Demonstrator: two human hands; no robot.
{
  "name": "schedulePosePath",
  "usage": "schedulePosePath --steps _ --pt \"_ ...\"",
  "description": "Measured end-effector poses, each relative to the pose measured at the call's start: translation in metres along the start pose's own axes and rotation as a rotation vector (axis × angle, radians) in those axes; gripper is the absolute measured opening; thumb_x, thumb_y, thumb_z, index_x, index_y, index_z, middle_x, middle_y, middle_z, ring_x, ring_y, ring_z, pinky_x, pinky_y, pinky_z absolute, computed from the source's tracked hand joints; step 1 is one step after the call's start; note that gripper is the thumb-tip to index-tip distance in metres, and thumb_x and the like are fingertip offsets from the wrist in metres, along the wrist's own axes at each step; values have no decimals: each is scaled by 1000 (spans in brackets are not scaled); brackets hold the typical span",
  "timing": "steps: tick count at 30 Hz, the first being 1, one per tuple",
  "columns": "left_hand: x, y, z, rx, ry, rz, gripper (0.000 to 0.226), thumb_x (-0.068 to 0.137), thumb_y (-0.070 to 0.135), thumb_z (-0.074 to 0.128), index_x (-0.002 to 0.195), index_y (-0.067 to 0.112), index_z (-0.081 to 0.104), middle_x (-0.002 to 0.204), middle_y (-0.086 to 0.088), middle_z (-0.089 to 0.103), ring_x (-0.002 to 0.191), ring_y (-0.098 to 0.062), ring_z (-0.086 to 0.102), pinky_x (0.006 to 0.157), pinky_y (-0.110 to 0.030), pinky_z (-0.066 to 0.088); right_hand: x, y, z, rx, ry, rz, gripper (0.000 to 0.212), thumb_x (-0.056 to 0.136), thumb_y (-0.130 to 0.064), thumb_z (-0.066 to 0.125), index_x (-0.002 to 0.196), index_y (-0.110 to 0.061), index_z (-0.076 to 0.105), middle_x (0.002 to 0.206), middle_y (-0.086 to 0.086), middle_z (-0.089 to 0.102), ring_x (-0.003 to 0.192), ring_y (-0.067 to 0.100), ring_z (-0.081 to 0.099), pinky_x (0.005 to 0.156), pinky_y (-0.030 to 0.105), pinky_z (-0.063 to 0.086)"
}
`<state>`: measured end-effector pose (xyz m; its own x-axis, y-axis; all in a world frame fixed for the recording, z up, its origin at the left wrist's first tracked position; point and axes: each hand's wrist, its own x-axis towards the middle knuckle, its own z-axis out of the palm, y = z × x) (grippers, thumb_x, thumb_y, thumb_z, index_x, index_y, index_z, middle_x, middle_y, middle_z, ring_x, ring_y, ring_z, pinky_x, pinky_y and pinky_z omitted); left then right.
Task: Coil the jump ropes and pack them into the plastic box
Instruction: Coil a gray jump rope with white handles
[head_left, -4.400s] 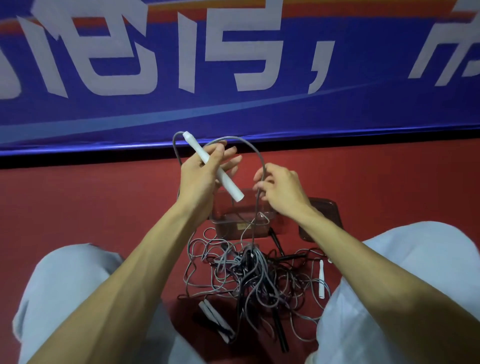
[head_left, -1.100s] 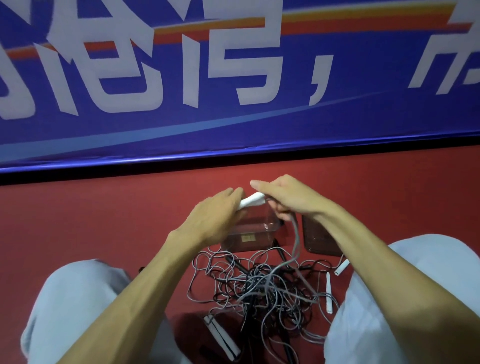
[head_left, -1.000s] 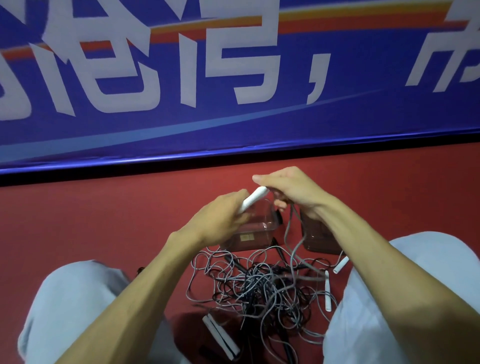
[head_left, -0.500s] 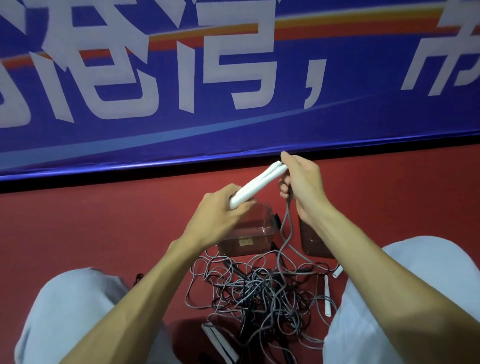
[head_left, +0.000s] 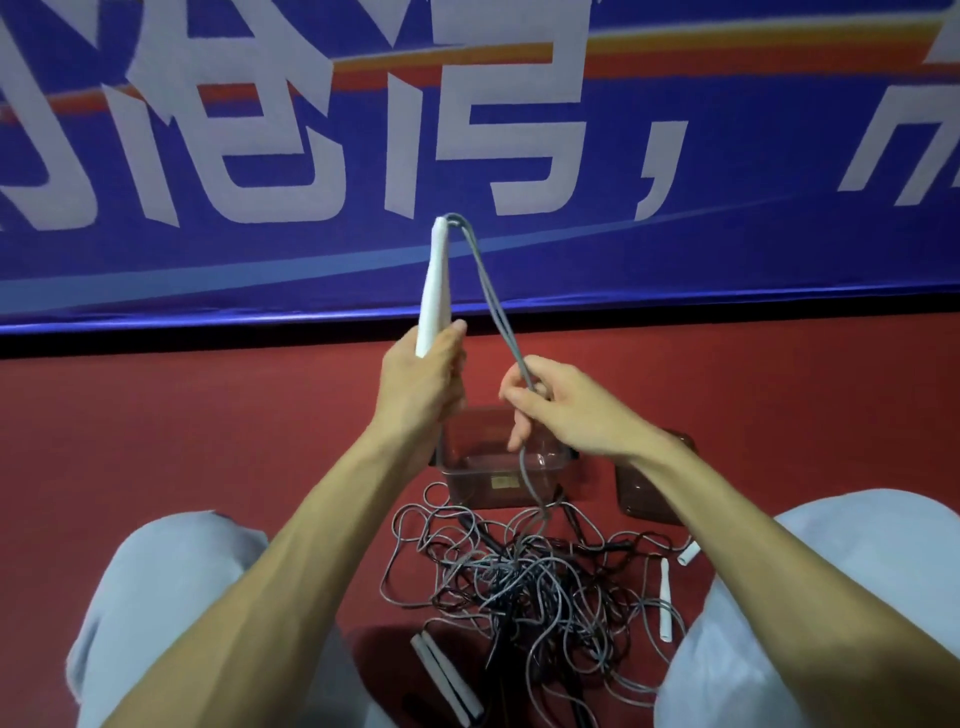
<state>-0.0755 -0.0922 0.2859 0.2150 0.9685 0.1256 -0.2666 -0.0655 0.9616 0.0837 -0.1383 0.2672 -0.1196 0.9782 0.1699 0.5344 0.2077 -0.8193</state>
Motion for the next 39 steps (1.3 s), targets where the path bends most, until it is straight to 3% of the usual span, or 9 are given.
schedulePosePath --steps 3,9,13,16,21,25,28,35,39 --pt "2 2 -2 -155 52 -34 14 100 20 55 90 12 50 69 -3 50 38 -6 27 37 -18 26 -4 -2 8 87 -174 108 15 103 -17 41 111 -9 51 70 6 63 58 19 63 52 32 55" --pt "3 -1 -5 -290 -63 -135 12 101 26 50 101 14 47 107 -22 70 38 -7 32 37 -17 31 -5 4 12 -60 -370 93 20 103 -21 40 107 -6 53 53 -2 56 64 25 71 65 39 42" --pt "5 -1 -4 -267 -102 -146 21 100 31 50 110 13 50 87 -11 72 40 -7 33 38 -18 31 -7 4 -1 -236 -404 194 18 100 -22 49 97 -11 62 63 -1 67 66 26 67 62 27 46" --pt "9 -2 -9 -286 -90 -104 27 101 35 48 115 12 51 72 -2 55 43 -8 34 39 -19 29 -11 6 -11 -453 -509 232 19 96 -21 52 87 -16 68 72 -5 73 64 7 61 65 23 47" --pt "16 -10 -18 281 67 137 27 100 39 50 86 16 47 67 -2 51 47 -12 37 47 -29 33 -13 3 -19 -498 -301 87 17 97 -23 53 88 -18 66 67 -9 67 71 4 67 69 19 47" --pt "18 -14 -25 866 29 225 28 99 45 48 100 17 51 74 -1 56 61 -18 49 56 -34 37 -13 -2 -28 -335 -73 -50 14 97 -21 57 87 -19 66 65 -3 66 60 6 64 62 25 51" --pt "19 -20 -25 1114 -83 192 33 96 53 46 107 22 52 81 -6 63 72 -29 58 62 -38 41 -11 -4 -34 -326 72 -139 13 94 -21 61 82 -24 65 64 -8 62 56 -2 55 58 14 41" --pt "9 -25 -13 1162 -481 68 51 95 58 31 73 17 51 61 4 53 51 -11 46 55 -30 37 -8 5 -38 -336 333 -97 12 78 -37 75 76 -25 72 67 -10 67 65 7 61 66 35 51" --pt "-3 -20 -2 1166 -558 6 73 86 63 10 64 6 50 50 1 41 45 -14 38 49 -28 32 -7 3 -37 -331 477 -35 23 68 -44 81 70 -23 73 62 -10 67 62 6 60 64 33 51"
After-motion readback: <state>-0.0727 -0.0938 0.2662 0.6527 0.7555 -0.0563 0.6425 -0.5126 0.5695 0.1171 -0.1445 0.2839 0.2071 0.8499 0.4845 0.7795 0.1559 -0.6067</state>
